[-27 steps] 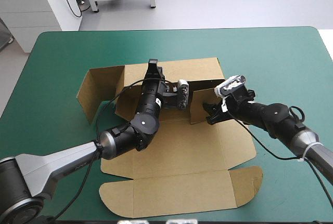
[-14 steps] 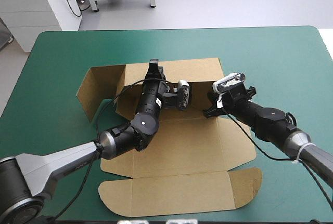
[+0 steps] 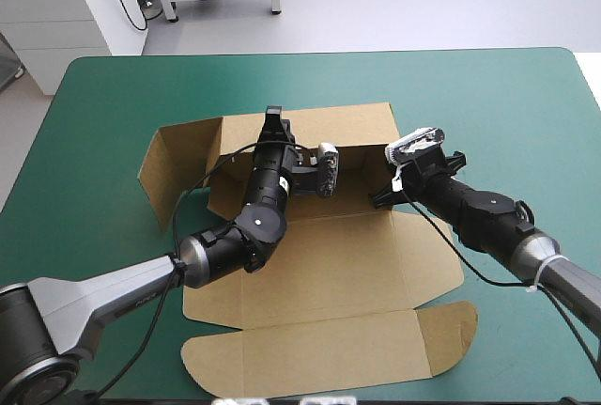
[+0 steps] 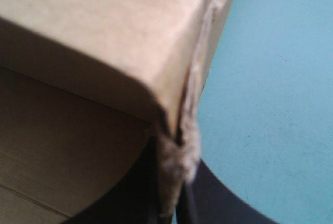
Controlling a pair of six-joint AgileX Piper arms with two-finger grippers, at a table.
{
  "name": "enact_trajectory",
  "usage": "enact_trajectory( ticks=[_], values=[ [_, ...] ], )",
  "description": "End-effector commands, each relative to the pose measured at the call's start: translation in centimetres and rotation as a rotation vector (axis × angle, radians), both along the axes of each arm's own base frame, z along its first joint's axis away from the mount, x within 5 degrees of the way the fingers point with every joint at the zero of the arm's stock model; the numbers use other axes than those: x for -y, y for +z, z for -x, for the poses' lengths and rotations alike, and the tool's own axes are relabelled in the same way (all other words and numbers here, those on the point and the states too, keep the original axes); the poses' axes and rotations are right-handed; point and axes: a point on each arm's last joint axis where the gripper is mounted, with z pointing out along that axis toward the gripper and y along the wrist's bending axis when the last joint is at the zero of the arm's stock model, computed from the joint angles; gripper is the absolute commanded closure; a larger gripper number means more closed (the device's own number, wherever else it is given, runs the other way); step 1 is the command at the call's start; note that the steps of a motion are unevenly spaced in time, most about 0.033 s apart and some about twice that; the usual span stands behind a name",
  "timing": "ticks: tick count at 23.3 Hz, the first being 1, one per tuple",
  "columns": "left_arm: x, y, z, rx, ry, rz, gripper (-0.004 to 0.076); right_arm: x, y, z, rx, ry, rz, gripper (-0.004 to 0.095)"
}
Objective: Fold the box
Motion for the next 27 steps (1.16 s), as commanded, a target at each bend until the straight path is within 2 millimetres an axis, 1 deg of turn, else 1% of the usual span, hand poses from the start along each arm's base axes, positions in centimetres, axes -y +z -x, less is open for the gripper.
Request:
enact_trajectory(
  ticks=[1,3,4,6,8,11,13,14,20,23,27],
  values=[
    [-0.1,2.6,0.4,0.086,-0.024,0.027,0.0699,-0.9,2.6,0.3,0.09,0.105,-0.056,0.0926],
    [0.0,2.6,0.4,0.098,-0.031,0.018,0.063,-0.8,2.7,0.1,0.093,0.094,-0.052,0.0925],
    [0.0,2.7,0.4,0.106,-0.038,0.011,0.0503,-0.6,2.8,-0.4,0.088,0.055,-0.047,0.0926],
    [0.0,2.7,0.4,0.105,-0.036,0.018,0.0368,-0.4,2.9,-0.9,0.085,0.009,-0.044,0.0926],
    [0.0,2.7,0.4,0.101,-0.031,0.029,0.0269,-0.3,3.0,-1.5,0.08,-0.034,-0.047,0.0926],
    [0.3,2.7,0.8,0.11,-0.026,0.029,0.0267,-0.5,2.8,-2.6,0.083,-0.045,-0.016,0.0927],
    [0.6,2.9,1.4,0.127,-0.015,0.026,0.0268,-0.7,2.5,-3.5,0.09,-0.04,0.027,0.0927],
    [1.1,2.9,1.9,0.13,-0.031,0.027,0.0267,-0.7,2.3,-3.8,0.087,-0.05,0.037,0.0928],
    [2.6,2.9,3.6,0.125,-0.086,0.035,0.0267,0.4,1.4,-4.9,0.078,-0.024,0.069,0.0927],
    [3.5,2.9,4.8,0.126,-0.12,0.038,0.0267,1.1,1.0,-5.6,0.08,0.023,0.085,0.0928],
    [4.3,2.9,6.2,0.119,-0.136,0.049,0.0267,1.1,1.8,-6.7,0.081,0.093,0.086,0.0928]
  ],
)
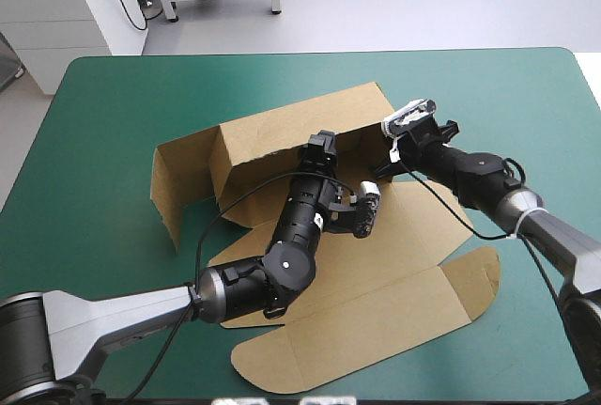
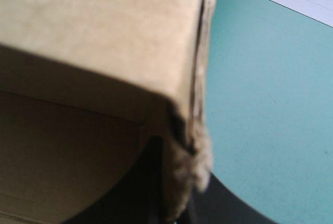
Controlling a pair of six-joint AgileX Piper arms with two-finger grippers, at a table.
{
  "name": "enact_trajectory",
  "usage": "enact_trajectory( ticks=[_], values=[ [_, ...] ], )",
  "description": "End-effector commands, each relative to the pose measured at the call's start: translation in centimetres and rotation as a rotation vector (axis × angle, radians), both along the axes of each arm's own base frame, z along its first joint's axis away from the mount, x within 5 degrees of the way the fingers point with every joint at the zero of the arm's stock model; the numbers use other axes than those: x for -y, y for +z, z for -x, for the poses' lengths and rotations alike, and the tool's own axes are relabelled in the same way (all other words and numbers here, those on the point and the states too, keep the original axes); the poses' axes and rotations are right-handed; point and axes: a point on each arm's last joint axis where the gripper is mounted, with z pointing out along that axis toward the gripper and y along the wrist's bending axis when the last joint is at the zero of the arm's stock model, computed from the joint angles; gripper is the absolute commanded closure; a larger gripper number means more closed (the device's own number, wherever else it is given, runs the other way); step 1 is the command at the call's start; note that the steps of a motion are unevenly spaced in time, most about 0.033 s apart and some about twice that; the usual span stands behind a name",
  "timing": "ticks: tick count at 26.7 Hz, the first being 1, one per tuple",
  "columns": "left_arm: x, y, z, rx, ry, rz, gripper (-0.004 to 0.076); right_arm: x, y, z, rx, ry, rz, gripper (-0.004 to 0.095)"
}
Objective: Fold the box
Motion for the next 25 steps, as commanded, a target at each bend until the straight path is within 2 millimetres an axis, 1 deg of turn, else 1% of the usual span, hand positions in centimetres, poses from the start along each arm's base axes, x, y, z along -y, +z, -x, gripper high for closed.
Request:
enact_trajectory(
  ticks=[1,6,8,10,11,12,14,16,18,19,20,21,22,23,24,25],
  values=[
    [0.0,2.7,1.2,0.08,0.006,0.062,0.0267,0.3,2.2,-0.8,0.046,0.056,0.026,0.0928],
    [0.5,2.1,2.5,-0.005,0.013,0.094,0.0268,0.2,3.2,-2.8,-0.076,0.09,-0.001,0.0928],
    [0.7,1.8,3.1,-0.034,0.012,0.087,0.0301,0.3,3.7,-3.2,-0.107,0.078,0.015,0.0927],
    [0.9,1.6,3.6,-0.061,0.006,0.078,0.0387,0.4,4.4,-3.6,-0.128,0.038,-0.003,0.0927],
    [1.0,1.5,3.9,-0.067,0.003,0.067,0.0457,0.5,4.7,-3.7,-0.13,0.021,-0.008,0.0927],
    [1.1,1.4,4.2,-0.07,-0.001,0.053,0.054,0.5,5.1,-3.8,-0.133,0.01,-0.012,0.0927],
    [1.2,1.3,4.5,-0.082,-0.011,0.008,0.0736,0.5,5.7,-3.9,-0.139,0.0,-0.023,0.0927],
    [1.1,1.1,4.6,-0.102,-0.016,-0.036,0.0714,0.4,5.8,-3.9,-0.152,0.004,-0.03,0.0927],
    [0.8,1.2,4.4,-0.184,0.007,-0.052,0.0715,0.3,5.6,-3.8,-0.175,0.014,-0.027,0.0927],
    [0.5,1.3,4.3,-0.252,0.016,-0.058,0.0715,0.3,5.5,-3.8,-0.183,0.018,-0.026,0.0927],
    [0.1,2.0,4.0,-0.323,0.028,-0.044,0.0715,0.3,5.4,-3.7,-0.194,0.022,-0.025,0.0927],
    [-0.5,3.3,3.7,-0.463,0.014,-0.052,0.0715,0.3,5.3,-3.6,-0.206,0.024,-0.027,0.0927],
    [-1.1,4.3,3.4,-0.554,-0.002,-0.051,0.0715,0.3,5.3,-3.6,-0.211,0.019,-0.034,0.0927],
    [-2.1,5.9,2.8,-0.666,0.001,-0.031,0.0715,0.3,5.3,-3.6,-0.22,0.003,-0.054,0.0927],
    [-2.7,7.1,2.5,-0.733,-0.002,-0.01,0.0715,0.3,5.3,-3.6,-0.222,-0.001,-0.06,0.0927],
    [-3.9,9.0,1.5,-0.797,0.022,0.045,0.0715,0.2,5.3,-3.6,-0.233,0.002,-0.06,0.0927]
  ],
)
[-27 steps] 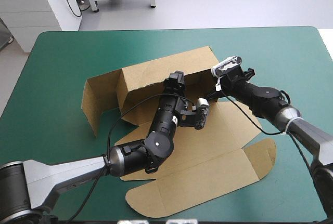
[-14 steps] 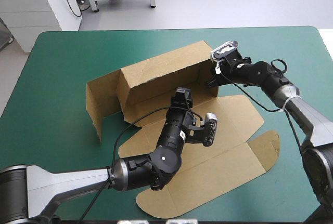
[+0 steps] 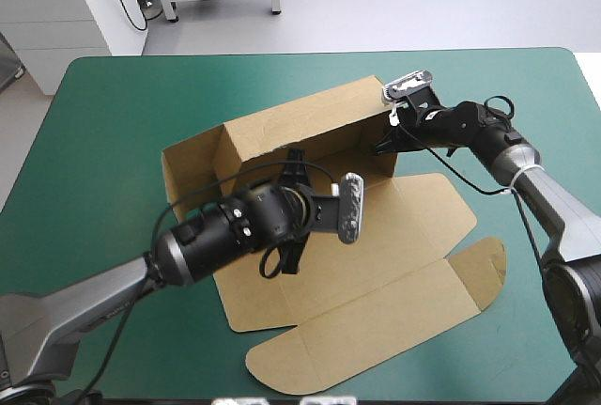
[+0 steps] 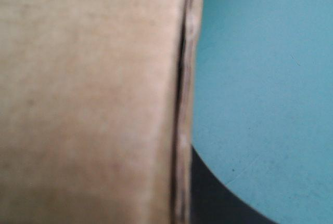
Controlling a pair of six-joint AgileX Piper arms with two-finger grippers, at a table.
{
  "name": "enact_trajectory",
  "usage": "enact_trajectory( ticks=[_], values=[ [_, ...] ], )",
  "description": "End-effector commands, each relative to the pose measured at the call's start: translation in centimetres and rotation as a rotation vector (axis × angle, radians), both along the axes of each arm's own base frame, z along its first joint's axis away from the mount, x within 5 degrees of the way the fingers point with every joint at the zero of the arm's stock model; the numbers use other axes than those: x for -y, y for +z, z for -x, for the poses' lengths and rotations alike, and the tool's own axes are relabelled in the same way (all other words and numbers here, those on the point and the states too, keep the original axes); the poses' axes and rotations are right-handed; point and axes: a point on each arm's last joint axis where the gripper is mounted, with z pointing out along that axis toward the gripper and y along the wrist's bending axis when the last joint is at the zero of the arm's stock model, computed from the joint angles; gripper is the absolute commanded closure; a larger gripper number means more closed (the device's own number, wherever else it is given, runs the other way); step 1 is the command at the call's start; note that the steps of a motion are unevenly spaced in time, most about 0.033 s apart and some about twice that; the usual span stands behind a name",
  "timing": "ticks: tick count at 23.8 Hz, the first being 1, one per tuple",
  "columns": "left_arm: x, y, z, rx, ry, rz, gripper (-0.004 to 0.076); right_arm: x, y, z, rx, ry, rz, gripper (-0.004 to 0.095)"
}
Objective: Fold the box
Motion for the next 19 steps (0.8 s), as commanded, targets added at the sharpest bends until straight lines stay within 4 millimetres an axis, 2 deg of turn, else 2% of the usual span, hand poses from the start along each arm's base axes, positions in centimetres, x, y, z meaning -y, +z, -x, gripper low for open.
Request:
enact_trajectory(
  ticks=[1,2,3,4,6,7,8,9,13,15,19],
  values=[
    [-2.7,5.7,-0.7,-0.079,0.023,0.149,0.0715,0.2,2.1,0.4,0.031,-0.012,-0.027,0.0927],
    [-3.9,7.5,-1.7,-0.091,0.071,0.231,0.0715,0.3,2.1,0.5,0.019,-0.021,-0.03,0.0927],
    [-4.7,8.5,-2.3,-0.099,0.098,0.284,0.0715,0.3,2.0,0.5,0.013,-0.035,-0.029,0.0927],
    [-6.2,10.3,-3.3,-0.129,0.142,0.407,0.0715,0.5,1.9,0.6,-0.006,-0.045,-0.02,0.0927],
    [-9.4,12.0,-5.3,-0.185,0.233,0.597,0.0715,0.6,1.6,0.8,-0.045,-0.044,-0.002,0.0927],
    [-12.4,12.4,-7.0,-0.21,0.325,0.704,0.0715,0.6,1.5,0.9,-0.064,-0.049,-0.001,0.0927],
    [-14.0,12.5,-7.8,-0.226,0.378,0.752,0.0715,0.6,1.4,0.9,-0.073,-0.054,0.0,0.0927],
    [-16.9,12.4,-8.8,-0.268,0.471,0.832,0.0715,0.7,1.4,1.0,-0.082,-0.06,0.005,0.0927],
    [-23.2,11.0,-10.2,-0.334,0.68,0.942,0.0727,0.7,1.4,1.0,-0.081,-0.06,0.008,0.0927],
    [-26.2,9.8,-10.5,-0.356,0.785,0.986,0.0731,0.7,1.4,1.0,-0.082,-0.062,0.006,0.0927],
    [-30.7,7.6,-10.8,-0.364,0.944,1.121,0.0731,0.7,1.4,1.0,-0.082,-0.062,0.006,0.0927]
  ],
)
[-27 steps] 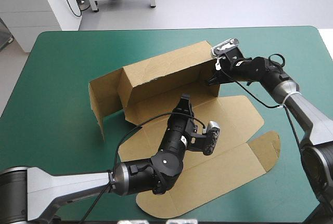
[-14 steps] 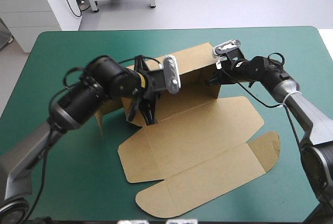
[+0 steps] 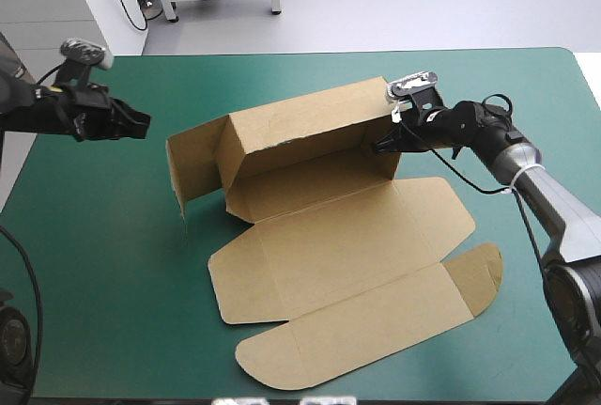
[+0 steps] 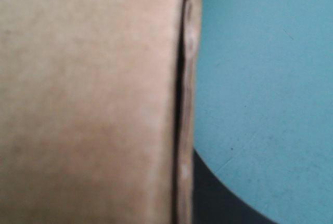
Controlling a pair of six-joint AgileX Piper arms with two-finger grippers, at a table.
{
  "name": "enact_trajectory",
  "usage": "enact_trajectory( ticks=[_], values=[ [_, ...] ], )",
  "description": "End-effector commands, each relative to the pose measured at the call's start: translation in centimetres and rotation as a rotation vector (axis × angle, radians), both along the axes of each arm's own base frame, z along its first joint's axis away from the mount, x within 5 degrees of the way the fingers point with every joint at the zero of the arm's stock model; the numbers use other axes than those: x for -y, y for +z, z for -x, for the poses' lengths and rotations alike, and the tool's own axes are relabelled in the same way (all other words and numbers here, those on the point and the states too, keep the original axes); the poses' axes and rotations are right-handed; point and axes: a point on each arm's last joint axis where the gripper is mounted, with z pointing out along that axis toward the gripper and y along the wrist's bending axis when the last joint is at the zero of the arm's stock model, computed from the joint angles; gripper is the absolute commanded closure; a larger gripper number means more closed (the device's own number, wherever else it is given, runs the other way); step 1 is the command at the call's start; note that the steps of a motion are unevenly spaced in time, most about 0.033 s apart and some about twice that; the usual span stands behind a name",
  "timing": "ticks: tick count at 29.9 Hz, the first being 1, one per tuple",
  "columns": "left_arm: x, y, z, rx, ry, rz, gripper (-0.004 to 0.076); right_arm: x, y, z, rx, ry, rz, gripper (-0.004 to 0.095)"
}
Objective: Fold the box
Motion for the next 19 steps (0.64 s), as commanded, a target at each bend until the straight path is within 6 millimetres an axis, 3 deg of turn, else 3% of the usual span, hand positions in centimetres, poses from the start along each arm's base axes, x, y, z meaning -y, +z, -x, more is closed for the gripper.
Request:
enact_trajectory(
  ticks=[1,5,10,19],
  values=[
    [-2.7,0.8,1.0,0.073,0.132,0.15,0.0731,0.3,1.5,0.8,-0.008,0.012,0.011,0.0927],
    [-5.5,-1.1,1.3,0.061,0.234,0.23,0.0731,0.3,1.5,0.8,-0.002,0.01,0.01,0.0927],
    [-6.7,-3.2,1.0,0.056,0.335,0.25,0.0731,0.3,2.3,0.7,-0.019,-0.015,-0.017,0.0927],
    [-6.6,-4.1,0.6,0.042,0.32,0.29,0.0731,1.2,10.2,1.7,-0.126,-0.15,0.001,0.0927]
  ],
)
